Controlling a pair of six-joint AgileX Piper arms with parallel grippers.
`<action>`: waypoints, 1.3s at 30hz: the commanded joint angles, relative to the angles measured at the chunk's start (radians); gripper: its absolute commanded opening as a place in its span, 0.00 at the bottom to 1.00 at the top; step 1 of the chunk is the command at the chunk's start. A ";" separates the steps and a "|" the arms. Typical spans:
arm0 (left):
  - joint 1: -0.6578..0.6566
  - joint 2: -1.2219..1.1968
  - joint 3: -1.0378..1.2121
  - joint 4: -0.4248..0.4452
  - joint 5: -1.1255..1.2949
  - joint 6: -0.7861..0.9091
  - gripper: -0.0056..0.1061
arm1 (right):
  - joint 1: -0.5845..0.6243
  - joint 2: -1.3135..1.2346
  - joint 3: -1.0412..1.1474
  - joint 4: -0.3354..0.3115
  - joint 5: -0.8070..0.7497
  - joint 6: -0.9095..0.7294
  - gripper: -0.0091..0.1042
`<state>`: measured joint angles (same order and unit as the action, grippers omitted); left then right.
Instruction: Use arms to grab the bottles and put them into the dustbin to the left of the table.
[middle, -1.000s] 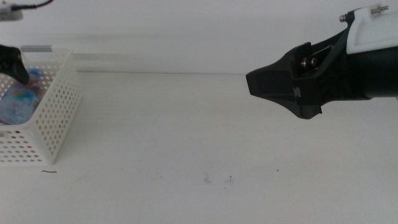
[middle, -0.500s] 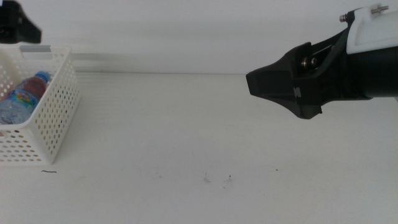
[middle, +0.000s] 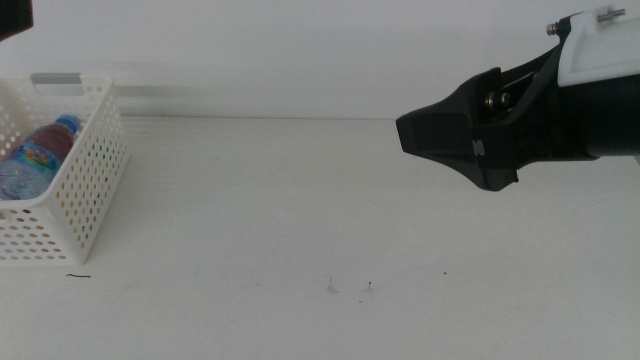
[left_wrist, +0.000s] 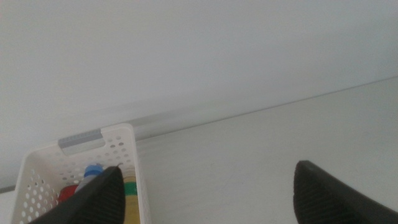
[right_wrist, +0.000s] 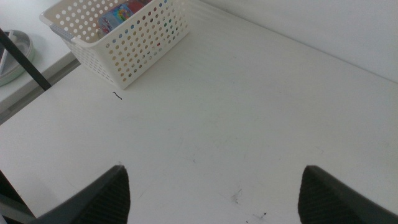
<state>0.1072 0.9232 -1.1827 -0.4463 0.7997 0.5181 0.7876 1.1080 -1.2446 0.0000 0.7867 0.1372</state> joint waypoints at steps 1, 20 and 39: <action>-0.008 -0.021 0.004 -0.018 -0.004 -0.002 0.86 | 0.002 -0.004 -0.006 -0.011 -0.004 -0.003 0.88; -0.020 -0.063 0.010 0.042 -0.071 -0.178 0.86 | 0.002 -0.004 -0.006 -0.011 -0.004 -0.003 0.88; -0.159 -0.111 0.051 0.371 -0.185 -0.472 0.86 | 0.002 -0.004 -0.006 -0.011 -0.004 -0.003 0.88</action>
<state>-0.0489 0.8149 -1.1362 -0.0816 0.6288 0.0558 0.7876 1.1080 -1.2446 0.0000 0.7867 0.1372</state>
